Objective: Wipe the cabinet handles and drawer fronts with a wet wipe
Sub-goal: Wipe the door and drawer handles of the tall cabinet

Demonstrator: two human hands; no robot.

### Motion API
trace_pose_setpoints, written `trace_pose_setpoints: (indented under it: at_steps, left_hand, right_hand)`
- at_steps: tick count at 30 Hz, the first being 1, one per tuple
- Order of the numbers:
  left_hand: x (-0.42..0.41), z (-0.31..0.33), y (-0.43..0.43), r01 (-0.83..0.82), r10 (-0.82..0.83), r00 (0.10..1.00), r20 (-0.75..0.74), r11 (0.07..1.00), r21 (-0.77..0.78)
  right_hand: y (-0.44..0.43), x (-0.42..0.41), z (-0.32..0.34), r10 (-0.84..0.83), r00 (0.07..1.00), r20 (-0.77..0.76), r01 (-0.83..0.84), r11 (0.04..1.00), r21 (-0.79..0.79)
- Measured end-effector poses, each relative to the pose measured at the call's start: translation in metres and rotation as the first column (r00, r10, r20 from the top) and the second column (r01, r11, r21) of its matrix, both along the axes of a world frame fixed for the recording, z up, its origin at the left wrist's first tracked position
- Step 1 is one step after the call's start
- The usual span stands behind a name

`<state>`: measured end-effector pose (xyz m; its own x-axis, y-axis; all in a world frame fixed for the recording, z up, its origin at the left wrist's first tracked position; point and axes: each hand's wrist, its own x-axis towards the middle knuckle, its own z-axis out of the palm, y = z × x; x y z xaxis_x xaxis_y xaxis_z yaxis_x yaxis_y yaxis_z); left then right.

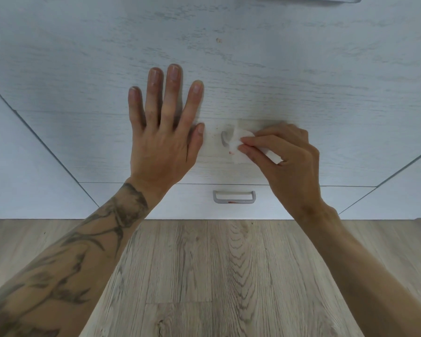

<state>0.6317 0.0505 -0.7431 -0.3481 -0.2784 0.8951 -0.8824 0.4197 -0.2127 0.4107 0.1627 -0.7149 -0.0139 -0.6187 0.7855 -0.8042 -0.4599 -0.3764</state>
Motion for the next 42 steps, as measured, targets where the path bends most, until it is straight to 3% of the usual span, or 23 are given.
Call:
trace_pose_setpoints:
  at_steps: [9, 26, 29, 34, 42]
  left_hand:
    - [0.002, 0.000, -0.001, 0.004, -0.004, 1.000, 0.003, 1.000, -0.006]
    - [0.000, 0.001, 0.000, -0.021, 0.021, 1.000, -0.009, 1.000, -0.013]
    - [0.001, 0.000, 0.001, -0.028, 0.028, 1.000, -0.008, 1.000, -0.010]
    - [0.001, 0.002, 0.001, -0.034, 0.034, 0.999, 0.001, 0.999, -0.016]
    - [0.000, 0.002, 0.000, -0.038, 0.038, 0.999, -0.011, 0.999, -0.016]
  right_hand:
    - [-0.002, 0.006, 0.002, 0.000, 0.997, -0.077, -0.003, 0.999, -0.040]
    - [-0.009, 0.046, -0.005, -0.104, 0.990, -0.097, 0.088, 0.984, -0.157]
    - [-0.005, 0.048, -0.010, -0.153, 0.987, -0.045, 0.141, 0.971, -0.194]
    - [-0.010, 0.056, -0.005, -0.207, 0.978, 0.014, 0.207, 0.972, -0.115]
    - [-0.008, 0.063, -0.002, -0.248, 0.969, 0.017, 0.248, 0.962, -0.117]
